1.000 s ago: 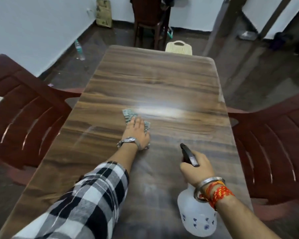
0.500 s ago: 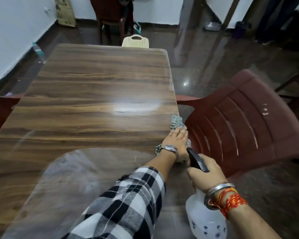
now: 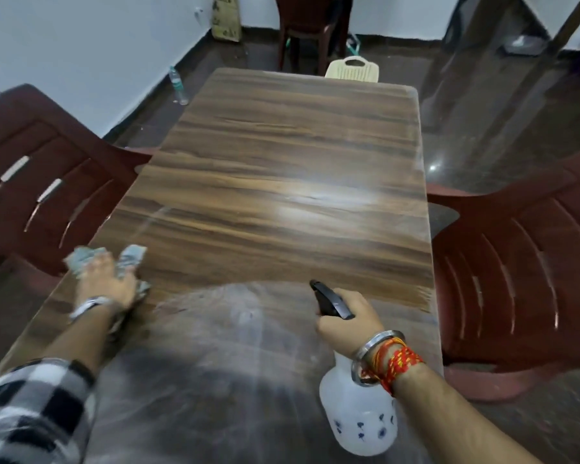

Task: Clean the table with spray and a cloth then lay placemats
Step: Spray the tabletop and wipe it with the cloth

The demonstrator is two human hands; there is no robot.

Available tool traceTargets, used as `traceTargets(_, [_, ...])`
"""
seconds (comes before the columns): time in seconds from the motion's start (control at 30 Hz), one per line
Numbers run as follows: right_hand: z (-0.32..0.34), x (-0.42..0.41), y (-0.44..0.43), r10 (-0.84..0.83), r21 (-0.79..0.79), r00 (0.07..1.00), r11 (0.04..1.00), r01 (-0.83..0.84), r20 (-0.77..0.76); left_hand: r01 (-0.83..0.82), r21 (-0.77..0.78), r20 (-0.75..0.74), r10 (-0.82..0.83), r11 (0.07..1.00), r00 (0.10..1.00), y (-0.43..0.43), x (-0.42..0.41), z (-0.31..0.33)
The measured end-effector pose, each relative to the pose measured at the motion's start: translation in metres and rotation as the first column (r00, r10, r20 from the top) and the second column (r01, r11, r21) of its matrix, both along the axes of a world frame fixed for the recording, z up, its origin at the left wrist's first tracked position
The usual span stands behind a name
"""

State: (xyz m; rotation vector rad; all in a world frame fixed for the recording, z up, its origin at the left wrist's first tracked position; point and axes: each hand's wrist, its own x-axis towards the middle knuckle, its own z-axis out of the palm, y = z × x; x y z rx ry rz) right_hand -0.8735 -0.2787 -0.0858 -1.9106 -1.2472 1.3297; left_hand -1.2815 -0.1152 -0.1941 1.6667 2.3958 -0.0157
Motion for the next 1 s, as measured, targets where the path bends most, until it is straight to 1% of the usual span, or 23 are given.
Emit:
traceTargets(0.07, [-0.006,-0.013,0.001,0.002,-0.015,1.0,1.0,-0.002,-0.002,-0.068,-0.032,-0.038,0.066,0.997,0.997,-0.007,-0.033,-0.002])
traceTargets(0.1, [-0.009,-0.019,0.002,0.0,-0.029,1.0,1.0,0.001,0.007,-0.071,-0.055,-0.058,0.068,0.996,0.996,-0.011,-0.036,0.0])
traceTargets(0.17, [-0.01,-0.029,0.002,-0.01,-0.051,0.999,0.999,0.011,0.033,-0.054,-0.044,-0.081,0.051,0.998,0.995,-0.015,-0.026,0.003])
traceTargets(0.2, [-0.009,-0.032,0.001,-0.023,-0.058,0.999,0.998,0.025,0.035,-0.014,-0.047,-0.093,0.01,0.999,0.996,-0.016,-0.016,0.005])
traceTargets(0.23, [-0.008,-0.033,0.001,-0.045,-0.062,0.998,0.997,0.047,0.04,0.048,-0.047,-0.07,-0.051,0.998,0.996,-0.016,-0.001,0.007])
traceTargets(0.3, [-0.003,-0.032,-0.002,-0.101,-0.058,0.994,0.993,0.104,0.051,0.179,-0.018,0.035,-0.178,0.984,0.983,-0.01,0.04,0.007])
traceTargets(0.37, [0.002,-0.029,-0.008,-0.152,-0.041,0.986,0.987,0.156,0.07,0.363,0.04,0.1,-0.366,0.931,0.925,-0.003,0.102,0.002])
traceTargets(0.43, [0.006,-0.023,-0.02,-0.216,-0.038,0.972,0.975,0.22,0.091,0.556,0.069,0.147,-0.559,0.828,0.816,-0.005,0.185,0.006])
traceTargets(0.47, [0.008,-0.02,-0.028,-0.255,-0.036,0.963,0.965,0.259,0.086,0.638,0.055,0.166,-0.637,0.768,0.753,-0.012,0.228,0.007])
traceTargets(0.5, [0.011,-0.015,-0.035,-0.299,-0.026,0.951,0.953,0.301,0.078,0.719,0.026,0.176,-0.711,0.694,0.68,-0.023,0.267,0.009])
traceTargets(0.57, [0.016,-0.005,-0.05,-0.354,0.016,0.933,0.935,0.354,0.062,0.858,-0.018,0.143,-0.848,0.514,0.511,-0.052,0.331,0.006])
traceTargets(0.63, [0.02,0.003,-0.062,-0.41,0.032,0.91,0.912,0.409,0.064,0.937,-0.058,0.099,-0.932,0.343,0.348,-0.087,0.368,0.005])
traceTargets(0.67, [0.02,0.005,-0.067,-0.443,0.023,0.895,0.897,0.442,0.051,0.959,-0.066,0.084,-0.956,0.276,0.281,-0.105,0.375,0.005])
traceTargets(0.7, [0.021,0.006,-0.072,-0.469,0.012,0.882,0.883,0.469,0.048,0.971,-0.06,0.089,-0.968,0.231,0.236,-0.121,0.374,0.006])
traceTargets(0.73, [0.022,0.004,-0.075,-0.478,-0.005,0.877,0.878,0.479,0.058,0.972,-0.014,0.116,-0.965,0.236,0.236,-0.133,0.368,0.007])
traceTargets(0.77, [0.022,0.002,-0.077,-0.468,-0.018,0.881,0.882,0.47,0.077,0.957,0.042,0.149,-0.948,0.289,0.28,-0.137,0.356,0.006])
traceTargets(0.8, [0.022,0.0,-0.078,-0.455,-0.038,0.886,0.887,0.459,0.087,0.922,0.087,0.174,-0.917,0.377,0.358,-0.134,0.34,0.003])
traceTargets(0.87, [0.021,-0.003,-0.077,-0.456,-0.048,0.883,0.885,0.463,0.109,0.827,0.128,0.181,-0.832,0.548,0.524,-0.115,0.299,-0.001])
traceTargets(0.97, [0.02,-0.019,-0.07,-0.46,-0.048,0.878,0.882,0.47,0.132,0.683,0.173,0.127,-0.704,0.71,0.699,-0.085,0.221,-0.005])
traceTargets(1.0, [0.021,-0.026,-0.068,-0.444,-0.057,0.885,0.889,0.454,0.139,0.623,0.138,0.153,-0.637,0.77,0.755,-0.08,0.194,-0.006])
